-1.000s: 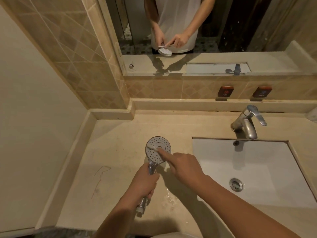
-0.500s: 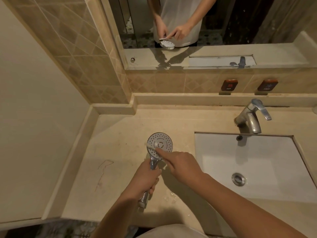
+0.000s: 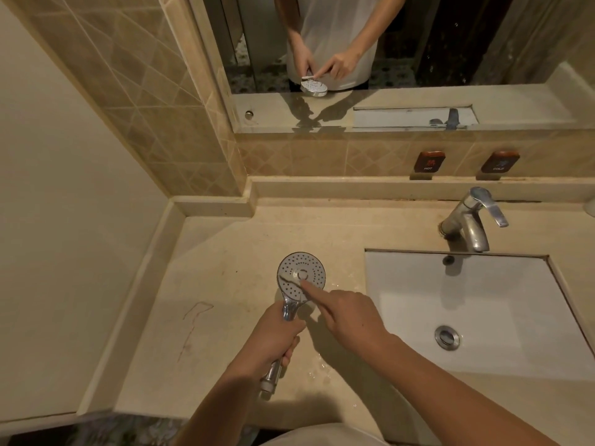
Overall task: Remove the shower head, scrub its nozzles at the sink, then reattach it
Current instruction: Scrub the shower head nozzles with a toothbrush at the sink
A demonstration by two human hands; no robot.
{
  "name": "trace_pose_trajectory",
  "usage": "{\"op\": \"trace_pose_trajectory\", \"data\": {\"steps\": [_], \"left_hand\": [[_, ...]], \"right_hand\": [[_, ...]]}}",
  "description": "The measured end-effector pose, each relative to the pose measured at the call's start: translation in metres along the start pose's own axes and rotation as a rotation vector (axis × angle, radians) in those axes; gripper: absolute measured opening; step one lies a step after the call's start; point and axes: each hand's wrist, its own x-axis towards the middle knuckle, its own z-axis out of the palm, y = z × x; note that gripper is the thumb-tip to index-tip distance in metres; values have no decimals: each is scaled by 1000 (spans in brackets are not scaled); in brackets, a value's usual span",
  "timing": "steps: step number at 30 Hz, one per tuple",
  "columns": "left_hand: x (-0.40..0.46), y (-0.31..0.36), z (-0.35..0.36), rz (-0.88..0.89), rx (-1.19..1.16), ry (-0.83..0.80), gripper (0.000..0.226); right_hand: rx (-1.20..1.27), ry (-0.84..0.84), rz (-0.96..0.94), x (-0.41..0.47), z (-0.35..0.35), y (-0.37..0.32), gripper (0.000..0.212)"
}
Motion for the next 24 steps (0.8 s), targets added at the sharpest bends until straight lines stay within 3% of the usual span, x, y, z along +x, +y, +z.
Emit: {"op": "trace_pose_trajectory", "data": {"steps": [3, 9, 15, 24], "left_hand": [[0, 3, -1, -7, -36, 4, 11], [1, 6, -1, -45, -122, -7, 9], [6, 20, 1, -46, -257, -22, 3], [7, 21, 2, -154, -463, -49, 10]], "right_hand": [[-5, 79, 108, 9, -11, 9, 55], [-40, -103, -105, -6, 0, -3, 56], [54, 4, 15, -8, 6, -12, 58], [3, -33, 11, -14, 3, 2, 56]]}}
